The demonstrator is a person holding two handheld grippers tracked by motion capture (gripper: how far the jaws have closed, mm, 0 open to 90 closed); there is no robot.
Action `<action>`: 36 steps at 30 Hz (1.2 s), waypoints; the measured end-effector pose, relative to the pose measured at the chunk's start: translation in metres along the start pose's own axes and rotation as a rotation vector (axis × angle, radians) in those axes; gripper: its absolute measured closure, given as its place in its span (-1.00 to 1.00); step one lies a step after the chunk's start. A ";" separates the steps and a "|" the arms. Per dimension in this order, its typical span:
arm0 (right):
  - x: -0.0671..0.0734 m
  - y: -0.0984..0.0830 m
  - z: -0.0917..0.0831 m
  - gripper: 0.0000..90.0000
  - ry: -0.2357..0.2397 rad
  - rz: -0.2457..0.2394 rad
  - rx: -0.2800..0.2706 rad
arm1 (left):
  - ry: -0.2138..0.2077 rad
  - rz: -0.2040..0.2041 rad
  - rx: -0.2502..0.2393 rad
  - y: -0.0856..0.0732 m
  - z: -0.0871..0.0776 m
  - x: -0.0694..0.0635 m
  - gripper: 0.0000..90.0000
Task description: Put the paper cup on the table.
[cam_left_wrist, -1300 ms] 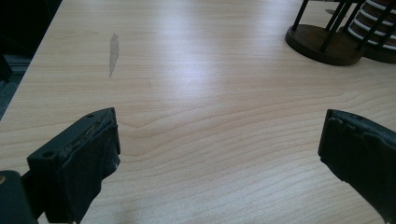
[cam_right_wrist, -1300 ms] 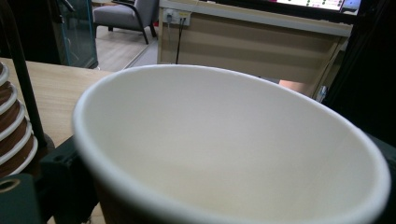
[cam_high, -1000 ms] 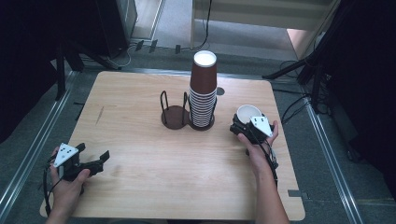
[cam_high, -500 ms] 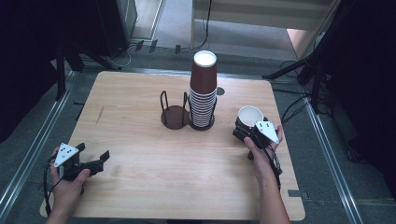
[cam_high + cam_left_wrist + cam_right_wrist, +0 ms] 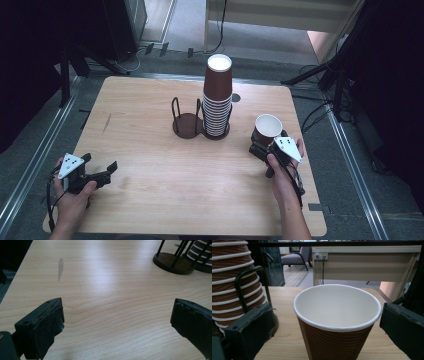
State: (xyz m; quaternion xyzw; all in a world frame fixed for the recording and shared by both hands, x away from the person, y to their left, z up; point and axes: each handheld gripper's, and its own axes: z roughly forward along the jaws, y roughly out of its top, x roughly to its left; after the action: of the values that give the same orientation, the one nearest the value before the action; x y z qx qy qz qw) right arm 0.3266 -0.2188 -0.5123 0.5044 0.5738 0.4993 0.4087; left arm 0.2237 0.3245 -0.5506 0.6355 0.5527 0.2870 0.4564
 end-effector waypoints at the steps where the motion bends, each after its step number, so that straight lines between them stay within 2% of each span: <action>1: 0.001 0.001 -0.001 -1.00 -0.001 0.000 -0.002 | 0.001 0.000 0.000 0.000 0.000 0.000 -1.00; 6: 0.004 0.001 -0.006 -1.00 0.007 -0.009 -0.004 | -0.001 -0.002 -0.001 0.000 0.000 0.000 -1.00; 8: 0.005 0.001 -0.009 -1.00 0.006 -0.028 -0.007 | -0.002 -0.002 -0.001 0.000 -0.001 0.000 -1.00; 13: 0.004 0.002 -0.018 -1.00 0.013 -0.020 -0.007 | -0.005 -0.004 -0.001 0.000 -0.001 0.000 -1.00; 19: -0.001 0.004 -0.031 -1.00 0.010 -0.021 -0.010 | -0.003 -0.003 -0.003 0.000 0.000 0.000 -1.00; 24: -0.008 0.000 -0.045 -1.00 0.005 -0.014 -0.017 | -0.002 0.003 0.002 0.000 -0.001 -0.001 -1.00; 36: -0.021 -0.010 -0.066 -1.00 -0.014 -0.013 -0.007 | -0.003 0.004 0.000 0.000 -0.001 -0.001 -1.00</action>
State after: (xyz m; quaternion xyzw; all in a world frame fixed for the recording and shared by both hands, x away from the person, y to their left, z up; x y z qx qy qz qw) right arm 0.2641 -0.2503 -0.5116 0.5026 0.5725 0.4951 0.4177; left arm 0.2226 0.3242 -0.5505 0.6368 0.5509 0.2870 0.4567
